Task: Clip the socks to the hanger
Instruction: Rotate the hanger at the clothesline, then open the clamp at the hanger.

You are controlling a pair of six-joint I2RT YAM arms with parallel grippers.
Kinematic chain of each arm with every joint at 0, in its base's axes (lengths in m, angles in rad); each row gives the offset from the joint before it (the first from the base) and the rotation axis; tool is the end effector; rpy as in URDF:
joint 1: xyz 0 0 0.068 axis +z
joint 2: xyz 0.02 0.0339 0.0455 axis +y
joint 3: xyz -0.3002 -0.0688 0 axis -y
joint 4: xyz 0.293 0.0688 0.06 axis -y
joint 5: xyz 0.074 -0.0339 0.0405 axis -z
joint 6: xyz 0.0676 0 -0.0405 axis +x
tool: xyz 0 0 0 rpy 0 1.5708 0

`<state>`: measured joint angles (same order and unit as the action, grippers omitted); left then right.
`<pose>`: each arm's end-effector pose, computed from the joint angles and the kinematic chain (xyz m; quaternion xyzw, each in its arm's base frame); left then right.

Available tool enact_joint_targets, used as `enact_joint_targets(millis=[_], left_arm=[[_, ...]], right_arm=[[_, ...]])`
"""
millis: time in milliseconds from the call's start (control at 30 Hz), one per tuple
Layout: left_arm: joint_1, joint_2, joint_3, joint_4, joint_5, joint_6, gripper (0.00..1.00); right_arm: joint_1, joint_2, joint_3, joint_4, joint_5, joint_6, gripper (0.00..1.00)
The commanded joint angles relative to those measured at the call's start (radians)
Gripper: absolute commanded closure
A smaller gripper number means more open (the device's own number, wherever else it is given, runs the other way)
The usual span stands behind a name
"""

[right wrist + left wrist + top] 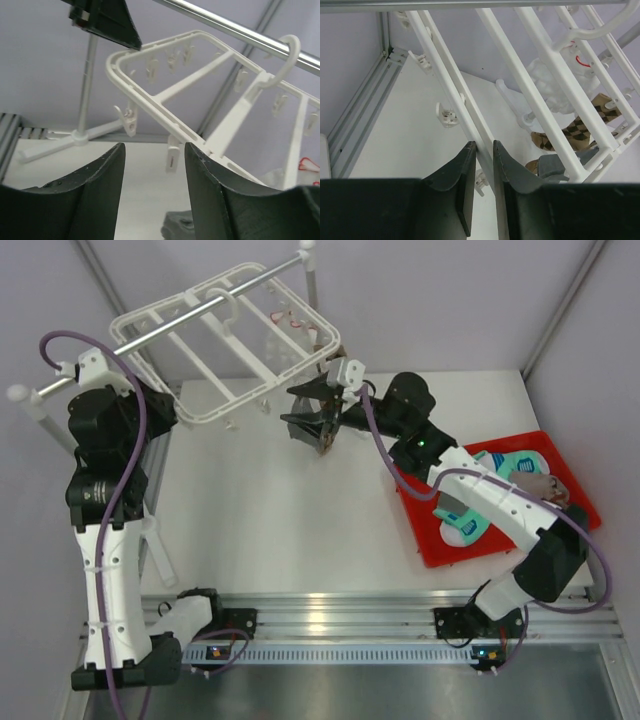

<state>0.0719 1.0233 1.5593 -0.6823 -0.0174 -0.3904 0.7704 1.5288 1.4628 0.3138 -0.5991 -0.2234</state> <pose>0.2244 0.0173 0.5504 -0.1789 0.7354 -0.0971 0.6463 0.2817 0.3265 0.4858 -0.4845 0.4050 0.3782 0.6769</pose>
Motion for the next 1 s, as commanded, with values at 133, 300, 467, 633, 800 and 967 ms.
enact_joint_targets(millis=[133, 300, 467, 633, 800, 967], left_arm=[[0.005, -0.002, 0.010, 0.015, 0.057, -0.011, 0.75], [0.005, -0.002, 0.005, 0.020, 0.062, -0.011, 0.75], [0.006, -0.003, -0.002, 0.020, 0.063, -0.015, 0.75], [0.009, -0.002, 0.002, 0.010, 0.068, -0.010, 0.75], [0.012, 0.003, 0.004, 0.009, 0.073, -0.010, 0.75], [0.014, 0.006, 0.005, 0.007, 0.073, -0.008, 0.75]], right_arm=[[0.018, -0.024, -0.087, 0.084, -0.050, 0.194, 0.51], [0.018, 0.017, -0.154, 0.183, 0.021, 0.217, 0.52], [0.023, 0.088, -0.153, 0.298, 0.050, 0.246, 0.43], [0.026, 0.165, -0.104, 0.349, 0.094, 0.237, 0.38], [0.036, 0.231, -0.049, 0.389, 0.104, 0.240, 0.36], [0.047, 0.298, 0.010, 0.429, 0.113, 0.242, 0.34]])
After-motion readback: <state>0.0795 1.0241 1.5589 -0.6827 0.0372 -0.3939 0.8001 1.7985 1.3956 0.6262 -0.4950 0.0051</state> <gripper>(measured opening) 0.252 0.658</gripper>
